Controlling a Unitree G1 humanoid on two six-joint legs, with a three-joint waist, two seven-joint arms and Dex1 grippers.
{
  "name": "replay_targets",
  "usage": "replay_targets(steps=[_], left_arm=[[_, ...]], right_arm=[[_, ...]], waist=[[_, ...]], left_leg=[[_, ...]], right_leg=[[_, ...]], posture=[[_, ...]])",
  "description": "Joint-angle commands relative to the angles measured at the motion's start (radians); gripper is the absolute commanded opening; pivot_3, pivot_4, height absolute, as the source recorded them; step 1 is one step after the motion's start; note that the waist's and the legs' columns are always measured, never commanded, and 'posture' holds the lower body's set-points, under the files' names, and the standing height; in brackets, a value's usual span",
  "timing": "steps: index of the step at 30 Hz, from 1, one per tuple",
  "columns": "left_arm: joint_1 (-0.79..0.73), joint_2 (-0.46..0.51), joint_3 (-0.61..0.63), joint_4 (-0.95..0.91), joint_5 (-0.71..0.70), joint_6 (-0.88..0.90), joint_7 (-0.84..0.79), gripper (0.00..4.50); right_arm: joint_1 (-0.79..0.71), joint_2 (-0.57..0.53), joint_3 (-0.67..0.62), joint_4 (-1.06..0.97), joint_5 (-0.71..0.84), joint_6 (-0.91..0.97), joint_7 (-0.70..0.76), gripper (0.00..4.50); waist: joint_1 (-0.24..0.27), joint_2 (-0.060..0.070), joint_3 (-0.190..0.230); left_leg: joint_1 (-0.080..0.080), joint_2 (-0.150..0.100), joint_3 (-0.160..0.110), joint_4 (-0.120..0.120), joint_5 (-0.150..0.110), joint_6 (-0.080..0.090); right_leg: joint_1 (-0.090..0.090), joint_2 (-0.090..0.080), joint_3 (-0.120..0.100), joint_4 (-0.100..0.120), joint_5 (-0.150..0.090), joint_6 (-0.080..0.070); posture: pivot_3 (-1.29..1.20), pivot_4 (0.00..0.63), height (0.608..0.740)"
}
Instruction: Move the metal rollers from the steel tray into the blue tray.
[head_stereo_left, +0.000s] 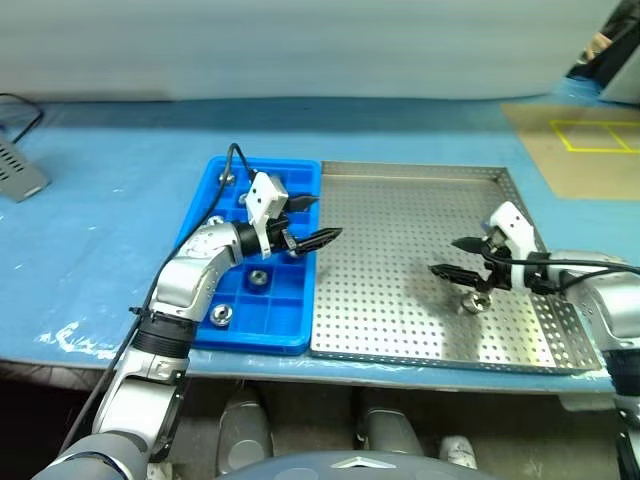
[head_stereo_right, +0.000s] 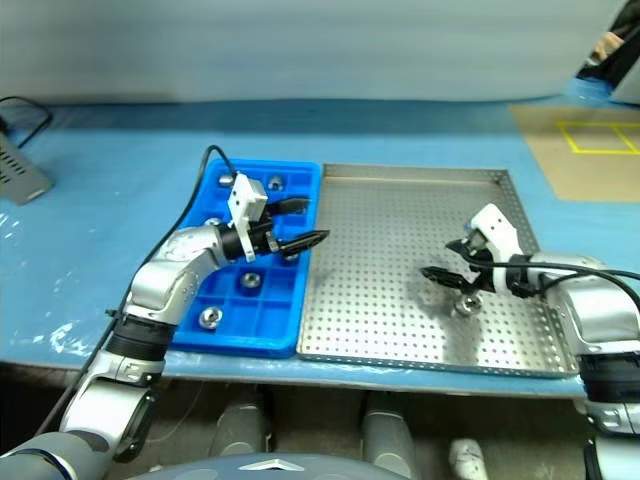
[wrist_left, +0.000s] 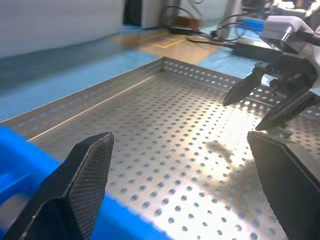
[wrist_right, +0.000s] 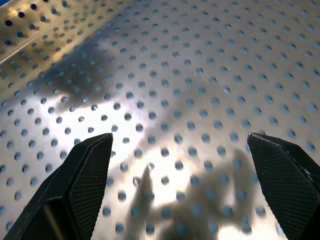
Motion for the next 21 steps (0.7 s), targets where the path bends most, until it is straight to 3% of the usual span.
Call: replay_targets(steps=[1, 5, 6, 10, 15, 21], left_arm=[[-0.040, -0.009, -0.014, 0.044, 0.014, -0.052, -0.049, 4.50], [-0.058, -0.017, -0.010, 0.076, 0.019, -0.070, -0.067, 4.50], [-0.059, -0.015, -0.008, 0.080, 0.020, -0.073, -0.070, 4.50], [-0.049, 0.002, 0.002, 0.073, 0.029, -0.081, -0.065, 4.50], [-0.028, 0.020, 0.025, 0.028, 0.022, -0.070, -0.042, 4.50], [0.023, 0.068, 0.089, -0.055, 0.018, -0.051, 0.023, 4.50]], right_arm=[[0.084, -0.023, -0.067, -0.120, 0.021, 0.034, -0.032, 4.47], [0.175, -0.006, -0.064, -0.157, 0.027, 0.060, -0.058, 4.47], [0.191, -0.006, -0.051, -0.153, 0.015, 0.052, -0.065, 4.30], [0.184, 0.009, -0.023, -0.130, 0.016, 0.029, -0.066, 3.19], [0.035, 0.044, -0.020, -0.099, 0.061, 0.034, -0.065, 1.59], [-0.298, 0.163, 0.033, 0.008, 0.109, 0.033, -0.067, 1.59]], waist=[[-0.016, 0.000, 0.000], [-0.037, 0.000, 0.000], [-0.038, 0.000, 0.000], [-0.038, 0.000, 0.000], [-0.039, 0.000, 0.000], [-0.032, 0.000, 0.000]], left_leg=[[0.000, 0.000, 0.000, 0.000, 0.000, 0.000], [0.000, 0.000, 0.000, 0.002, -0.001, 0.001], [-0.001, 0.000, 0.000, 0.003, -0.001, 0.001], [-0.002, 0.000, 0.000, 0.006, -0.001, 0.002], [-0.002, 0.000, 0.000, 0.007, -0.001, 0.002], [-0.002, 0.000, 0.000, 0.004, -0.001, 0.001]], right_leg=[[0.000, 0.000, 0.000, 0.000, 0.000, 0.000], [0.000, 0.000, 0.000, 0.000, -0.003, 0.005], [0.000, 0.000, 0.000, -0.001, -0.004, 0.007], [0.001, -0.001, 0.000, -0.001, -0.005, 0.008], [0.000, -0.001, 0.000, 0.000, -0.005, 0.008], [-0.001, -0.001, -0.001, 0.002, 0.000, 0.001]], posture=[[-0.34, 0.150, 0.740], [-0.35, 0.150, 0.740], [-0.35, 0.150, 0.740], [-0.32, 0.150, 0.740], [-0.25, 0.150, 0.740], [-0.12, 0.150, 0.740]])
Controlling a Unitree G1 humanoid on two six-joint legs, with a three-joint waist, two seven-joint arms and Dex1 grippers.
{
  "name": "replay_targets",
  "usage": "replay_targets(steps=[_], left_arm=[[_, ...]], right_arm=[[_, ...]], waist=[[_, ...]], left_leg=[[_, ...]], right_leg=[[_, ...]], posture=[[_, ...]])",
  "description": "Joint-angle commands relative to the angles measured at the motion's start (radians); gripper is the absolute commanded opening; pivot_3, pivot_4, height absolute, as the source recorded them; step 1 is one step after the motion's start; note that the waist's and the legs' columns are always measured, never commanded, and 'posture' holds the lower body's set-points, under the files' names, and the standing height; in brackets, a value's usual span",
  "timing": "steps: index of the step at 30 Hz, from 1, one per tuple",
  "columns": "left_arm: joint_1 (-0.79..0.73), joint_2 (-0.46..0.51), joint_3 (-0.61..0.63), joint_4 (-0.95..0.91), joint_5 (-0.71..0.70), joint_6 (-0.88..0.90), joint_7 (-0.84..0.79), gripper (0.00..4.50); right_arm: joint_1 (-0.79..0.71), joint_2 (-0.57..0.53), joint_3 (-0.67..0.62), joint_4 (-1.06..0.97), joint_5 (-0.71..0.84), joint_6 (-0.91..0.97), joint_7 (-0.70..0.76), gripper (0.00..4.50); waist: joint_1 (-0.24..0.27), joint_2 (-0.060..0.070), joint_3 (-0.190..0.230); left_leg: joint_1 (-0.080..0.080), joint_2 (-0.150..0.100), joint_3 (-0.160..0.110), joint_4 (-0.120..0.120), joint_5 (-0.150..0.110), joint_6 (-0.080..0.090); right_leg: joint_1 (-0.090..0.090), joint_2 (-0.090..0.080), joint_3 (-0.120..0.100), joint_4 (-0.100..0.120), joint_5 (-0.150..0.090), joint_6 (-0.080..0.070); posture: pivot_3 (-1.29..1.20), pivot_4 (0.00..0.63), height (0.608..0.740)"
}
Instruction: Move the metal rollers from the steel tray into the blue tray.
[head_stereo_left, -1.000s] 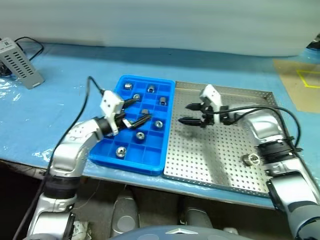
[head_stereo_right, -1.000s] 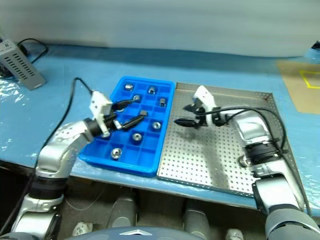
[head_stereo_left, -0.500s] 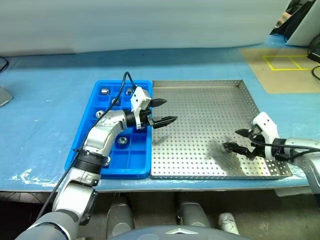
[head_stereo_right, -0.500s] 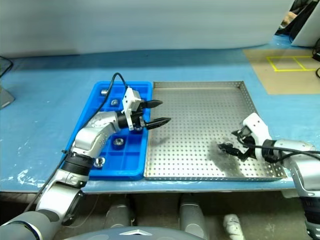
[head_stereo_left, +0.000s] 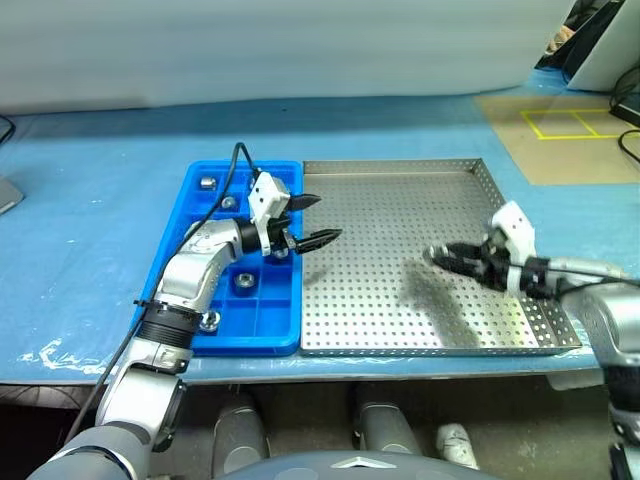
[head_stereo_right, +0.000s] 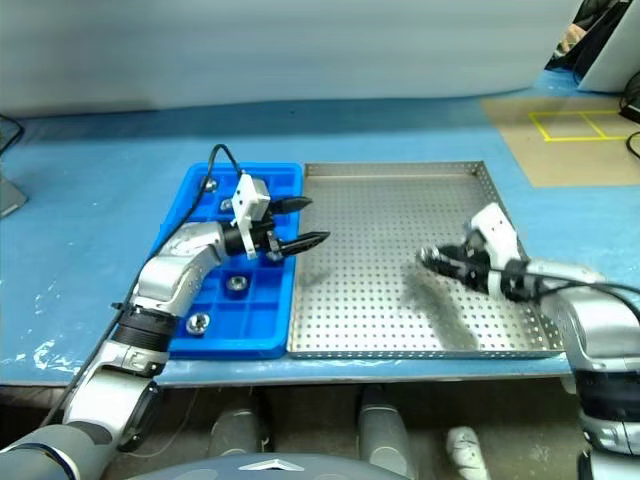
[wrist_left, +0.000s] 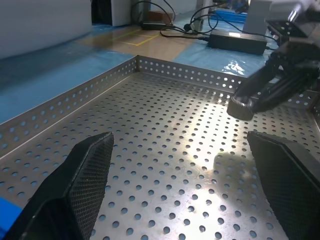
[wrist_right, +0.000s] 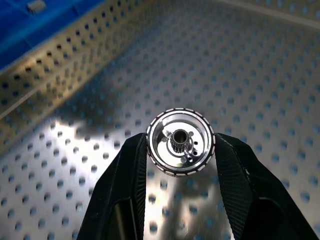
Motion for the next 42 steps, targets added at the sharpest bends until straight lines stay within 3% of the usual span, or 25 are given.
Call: replay_targets(steps=[1, 7, 15, 19, 23, 26, 31, 35, 38, 42], left_arm=[[0.022, 0.035, 0.065, -0.088, -0.017, 0.013, 0.044, 4.50], [0.136, 0.130, 0.169, -0.214, -0.030, 0.061, 0.118, 4.50], [0.298, 0.201, 0.281, -0.374, -0.062, 0.122, 0.198, 4.50], [0.327, 0.197, 0.280, -0.416, -0.070, 0.136, 0.224, 4.50], [0.312, 0.188, 0.248, -0.414, -0.071, 0.140, 0.228, 4.50], [0.268, 0.159, 0.196, -0.378, -0.063, 0.131, 0.218, 4.50], [0.138, 0.049, 0.130, -0.244, -0.046, 0.078, 0.228, 4.50], [-0.031, -0.079, 0.131, 0.017, 0.043, -0.097, 0.338, 4.50], [-0.222, -0.190, 0.209, 0.240, 0.051, -0.274, 0.478, 4.32], [-0.395, -0.263, 0.233, 0.428, 0.041, -0.394, 0.460, 3.22]], right_arm=[[-0.144, 0.058, 0.046, 0.037, 0.042, -0.009, 0.021, 1.59], [-0.335, 0.201, 0.256, 0.109, 0.060, -0.014, 0.186, 1.59], [-0.372, 0.248, 0.537, 0.087, 0.019, -0.080, 0.441, 1.59], [-0.338, 0.286, 0.630, 0.108, -0.061, -0.151, 0.428, 1.59], [-0.318, 0.296, 0.636, 0.132, -0.100, -0.180, 0.407, 2.96], [-0.328, 0.309, 0.541, 0.176, -0.089, -0.182, 0.340, 3.94], [-0.436, 0.323, 0.271, 0.380, -0.079, -0.247, 0.111, 3.94], [-0.549, 0.345, 0.028, 0.581, -0.112, -0.459, -0.226, 3.94], [-0.619, 0.394, -0.164, 0.642, -0.116, -0.759, -0.530, 3.35], [-0.599, 0.439, -0.184, 0.662, -0.118, -0.805, -0.607, 1.96]], waist=[[0.009, 0.000, 0.000], [0.048, 0.000, 0.000], [0.126, -0.001, 0.001], [0.141, -0.001, 0.001], [0.141, -0.002, 0.001], [0.139, -0.002, 0.001], [0.135, -0.002, 0.001], [0.117, -0.002, 0.001], [0.103, -0.002, 0.001], [0.077, -0.003, 0.001]], left_leg=[[0.000, 0.000, 0.000, 0.000, 0.000, 0.000], [0.000, 0.001, 0.000, -0.004, 0.000, 0.000], [-0.002, 0.001, -0.001, -0.006, 0.000, -0.002], [0.000, 0.001, -0.002, -0.006, 0.000, -0.003], [0.000, 0.001, -0.006, -0.007, 0.002, -0.006], [0.000, 0.000, -0.007, -0.007, 0.002, -0.007], [-0.001, -0.001, -0.006, -0.007, 0.003, -0.008], [-0.001, 0.000, -0.006, -0.006, 0.005, -0.011], [-0.004, -0.001, -0.006, -0.005, 0.006, -0.011], [-0.010, -0.001, -0.006, 0.001, 0.004, -0.008]], right_leg=[[0.000, 0.000, 0.000, 0.000, 0.000, -0.001], [-0.001, 0.000, -0.002, -0.001, 0.000, -0.002], [0.000, -0.002, -0.006, -0.001, -0.002, -0.003], [0.002, -0.003, -0.006, 0.000, -0.002, -0.003], [0.002, -0.002, -0.006, 0.001, -0.002, -0.003], [0.002, -0.002, -0.006, 0.001, -0.002, -0.003], [0.001, -0.002, -0.005, 0.001, -0.001, -0.003], [0.001, 0.000, -0.005, 0.001, -0.001, -0.003], [-0.001, 0.000, -0.004, 0.001, -0.001, -0.003], [-0.004, 0.002, -0.002, 0.001, 0.004, 0.004]], posture=[[-0.10, 0.150, 0.740], [0.06, 0.150, 0.740], [0.18, 0.150, 0.740], [0.20, 0.150, 0.740], [0.18, 0.150, 0.740], [0.15, 0.150, 0.740], [0.03, 0.150, 0.740], [-0.07, 0.150, 0.740], [-0.12, 0.150, 0.740], [-0.15, 0.150, 0.740]])
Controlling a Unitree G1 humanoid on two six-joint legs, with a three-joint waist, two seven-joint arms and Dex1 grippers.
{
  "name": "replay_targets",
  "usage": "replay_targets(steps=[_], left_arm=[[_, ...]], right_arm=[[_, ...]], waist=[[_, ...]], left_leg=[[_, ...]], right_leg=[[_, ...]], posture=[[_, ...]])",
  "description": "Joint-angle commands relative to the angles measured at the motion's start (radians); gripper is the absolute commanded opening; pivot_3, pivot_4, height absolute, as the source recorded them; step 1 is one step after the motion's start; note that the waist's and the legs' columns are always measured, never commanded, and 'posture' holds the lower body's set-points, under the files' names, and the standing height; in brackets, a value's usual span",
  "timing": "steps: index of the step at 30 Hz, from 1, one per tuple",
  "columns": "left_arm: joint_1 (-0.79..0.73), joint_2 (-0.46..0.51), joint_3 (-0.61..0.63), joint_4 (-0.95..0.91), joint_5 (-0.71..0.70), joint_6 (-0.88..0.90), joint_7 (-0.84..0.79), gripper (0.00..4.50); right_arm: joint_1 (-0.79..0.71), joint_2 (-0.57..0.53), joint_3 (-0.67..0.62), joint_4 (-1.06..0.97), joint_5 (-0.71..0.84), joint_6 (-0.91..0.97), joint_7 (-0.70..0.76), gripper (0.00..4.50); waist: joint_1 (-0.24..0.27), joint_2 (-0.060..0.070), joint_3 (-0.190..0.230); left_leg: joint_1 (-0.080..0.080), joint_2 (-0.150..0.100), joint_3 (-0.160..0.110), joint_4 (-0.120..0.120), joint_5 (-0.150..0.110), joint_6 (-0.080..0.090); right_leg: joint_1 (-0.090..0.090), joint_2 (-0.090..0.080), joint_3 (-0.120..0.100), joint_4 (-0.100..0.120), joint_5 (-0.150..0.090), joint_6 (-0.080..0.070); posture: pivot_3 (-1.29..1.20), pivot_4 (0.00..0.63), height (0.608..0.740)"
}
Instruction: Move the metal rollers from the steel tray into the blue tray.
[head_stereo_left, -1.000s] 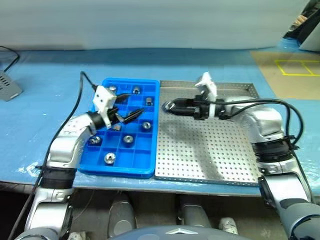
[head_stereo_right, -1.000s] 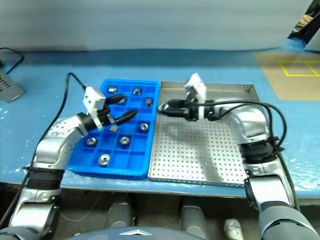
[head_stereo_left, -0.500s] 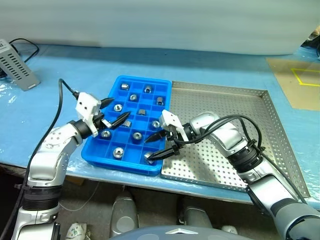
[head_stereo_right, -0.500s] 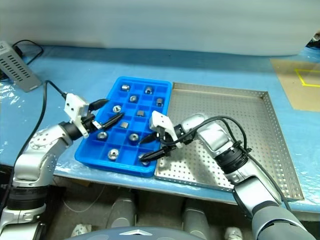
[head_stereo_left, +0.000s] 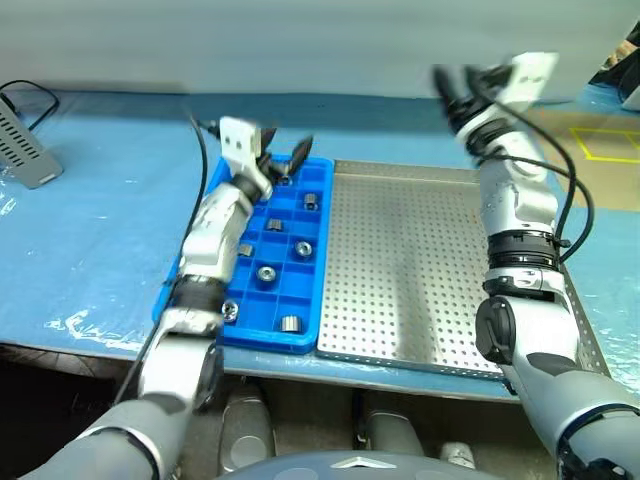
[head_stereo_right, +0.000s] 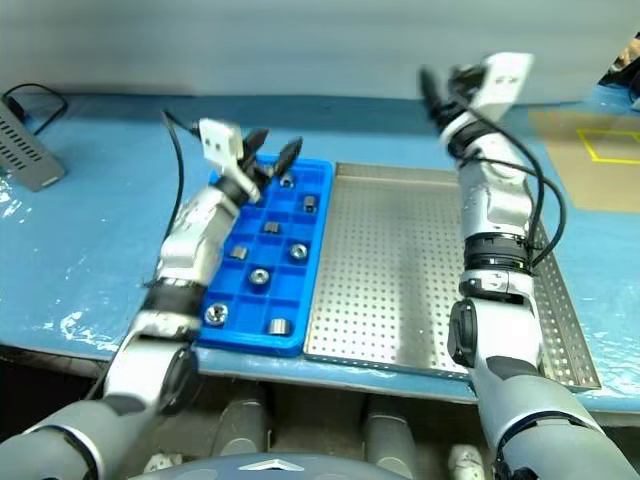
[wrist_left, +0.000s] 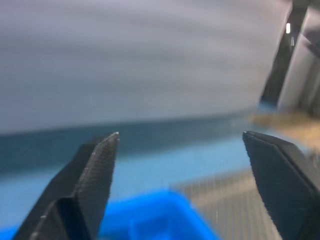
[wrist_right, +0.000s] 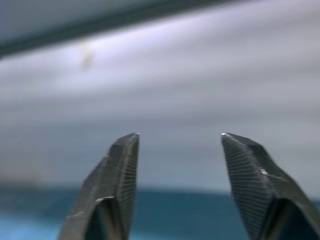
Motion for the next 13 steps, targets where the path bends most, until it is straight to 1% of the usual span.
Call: replay_targets(steps=[1, 2, 3, 4, 5, 7, 10, 13], left_arm=[[-0.101, -0.028, 0.028, 0.102, -0.025, -0.079, -0.019, 2.87], [-0.094, -0.028, 0.018, 0.085, -0.058, -0.059, -0.098, 2.54], [-0.062, -0.013, -0.014, 0.040, -0.081, -0.033, -0.202, 2.68], [-0.010, 0.020, -0.062, -0.018, -0.087, -0.022, -0.319, 2.68], [0.029, 0.047, -0.083, -0.051, -0.086, -0.003, -0.371, 2.86], [0.082, 0.084, -0.070, -0.099, -0.130, 0.074, -0.408, 3.50], [0.152, 0.154, -0.096, -0.137, -0.094, 0.104, -0.446, 4.47], [0.198, 0.176, -0.096, -0.187, -0.110, 0.139, -0.453, 4.50]], right_arm=[[0.021, 0.036, 0.006, -0.016, 0.052, 0.070, 0.025, 1.61], [0.083, 0.021, 0.073, -0.087, 0.056, 0.100, 0.140, 1.29], [0.152, -0.011, 0.148, -0.163, 0.027, 0.114, 0.232, 1.26], [0.228, -0.060, 0.234, -0.232, -0.025, 0.125, 0.313, 1.34], [0.290, -0.089, 0.270, -0.286, -0.037, 0.141, 0.350, 1.42], [0.375, -0.116, 0.264, -0.367, 0.013, 0.218, 0.373, 2.03], [0.472, -0.176, 0.258, -0.432, 0.002, 0.259, 0.405, 3.05], [0.508, -0.211, 0.226, -0.467, 0.028, 0.295, 0.421, 4.06]], waist=[[-0.020, 0.000, 0.000], [-0.032, 0.000, 0.000], [-0.036, 0.000, -0.001], [-0.039, 0.000, -0.001], [-0.041, 0.000, -0.001], [-0.042, 0.000, 0.000], [-0.037, 0.001, 0.002], [-0.034, 0.001, 0.002]], left_leg=[[0.001, 0.000, 0.000, 0.002, -0.001, 0.001], [0.001, 0.000, 0.000, 0.002, -0.001, 0.001], [0.001, 0.000, 0.000, 0.001, -0.002, 0.002], [0.003, 0.000, 0.000, 0.000, -0.003, 0.002], [0.004, 0.000, 0.001, 0.000, -0.005, 0.003], [0.006, 0.002, 0.003, -0.001, -0.006, 0.004], [0.002, 0.002, 0.004, 0.000, -0.007, 0.005], [0.004, 0.001, 0.004, 0.003, -0.011, 0.006]], right_leg=[[0.001, 0.000, 0.000, 0.000, 0.000, 0.000], [0.001, 0.000, 0.000, -0.001, 0.000, 0.000], [0.002, 0.000, 0.000, -0.001, 0.000, 0.000], [0.004, 0.000, 0.000, -0.003, 0.000, 0.000], [0.004, 0.000, 0.000, -0.003, -0.001, 0.001], [0.004, 0.000, 0.000, -0.002, -0.003, 0.000], [0.001, 0.000, 0.000, -0.002, -0.006, -0.004], [0.004, -0.002, 0.000, -0.002, -0.006, -0.004]], posture=[[-0.16, 0.150, 0.740], [-0.16, 0.150, 0.740], [-0.17, 0.150, 0.740], [-0.18, 0.150, 0.740], [-0.18, 0.150, 0.740], [-0.17, 0.150, 0.740], [-0.17, 0.150, 0.740], [-0.17, 0.150, 0.740]])
